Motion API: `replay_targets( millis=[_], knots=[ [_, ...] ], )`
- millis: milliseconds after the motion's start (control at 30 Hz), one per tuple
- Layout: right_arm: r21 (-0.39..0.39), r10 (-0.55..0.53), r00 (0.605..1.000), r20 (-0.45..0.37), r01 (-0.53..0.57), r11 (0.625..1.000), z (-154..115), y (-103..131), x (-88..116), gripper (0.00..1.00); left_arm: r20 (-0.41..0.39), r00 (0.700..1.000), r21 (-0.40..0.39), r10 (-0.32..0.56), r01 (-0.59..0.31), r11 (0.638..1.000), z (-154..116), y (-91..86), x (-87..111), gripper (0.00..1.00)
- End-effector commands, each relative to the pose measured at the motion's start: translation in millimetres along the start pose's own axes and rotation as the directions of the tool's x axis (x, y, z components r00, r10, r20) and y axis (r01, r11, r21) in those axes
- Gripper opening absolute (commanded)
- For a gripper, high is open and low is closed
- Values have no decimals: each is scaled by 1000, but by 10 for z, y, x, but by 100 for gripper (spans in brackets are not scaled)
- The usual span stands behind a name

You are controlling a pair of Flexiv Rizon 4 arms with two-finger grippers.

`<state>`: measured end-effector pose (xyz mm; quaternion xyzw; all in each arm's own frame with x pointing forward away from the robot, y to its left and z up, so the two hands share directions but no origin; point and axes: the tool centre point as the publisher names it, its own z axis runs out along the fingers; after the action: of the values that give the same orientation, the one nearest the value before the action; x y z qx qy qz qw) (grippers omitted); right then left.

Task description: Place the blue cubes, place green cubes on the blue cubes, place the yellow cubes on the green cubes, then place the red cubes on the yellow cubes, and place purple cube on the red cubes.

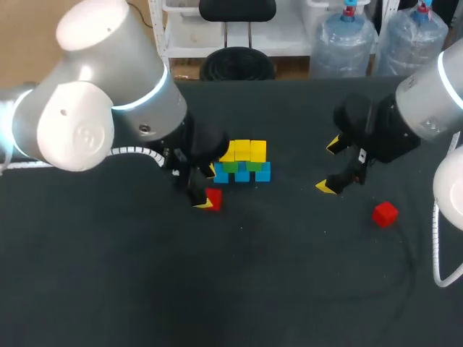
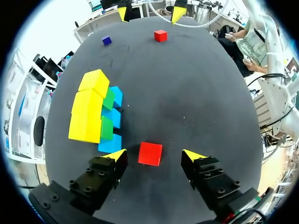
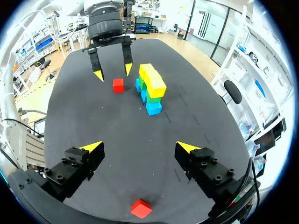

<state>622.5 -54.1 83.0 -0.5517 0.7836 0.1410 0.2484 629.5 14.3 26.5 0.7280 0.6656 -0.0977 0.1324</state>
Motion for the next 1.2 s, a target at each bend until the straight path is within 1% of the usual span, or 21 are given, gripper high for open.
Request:
replay_targets(
  millis=[33,267,433,633,800,967,1067,1200],
  knots=[
    [3,0,1000,1,0,1000,1,6,4,100,3,1000,2,12,-12,1000,24,-7,6,76],
    [3,0,1000,1,0,1000,1,6,4,100,33,997,5,75,-75,997,81,10,26,80],
    [3,0,1000,1,0,1000,1,6,4,100,29,993,22,117,-117,993,130,40,47,80],
    [3,0,1000,1,0,1000,1,6,4,100,20,991,39,134,-135,990,175,57,83,78],
    [3,0,1000,1,0,1000,1,6,4,100,-2,990,50,138,-138,989,213,71,117,75],
    [3,0,1000,1,0,1000,1,6,4,100,-3,990,59,140,-139,989,253,87,129,71],
    [3,0,1000,1,0,1000,1,6,4,100,-4,990,63,140,-140,988,279,104,133,64],
    [3,0,1000,1,0,1000,1,6,4,100,-2,991,68,136,-135,988,296,125,139,58]
  ],
)
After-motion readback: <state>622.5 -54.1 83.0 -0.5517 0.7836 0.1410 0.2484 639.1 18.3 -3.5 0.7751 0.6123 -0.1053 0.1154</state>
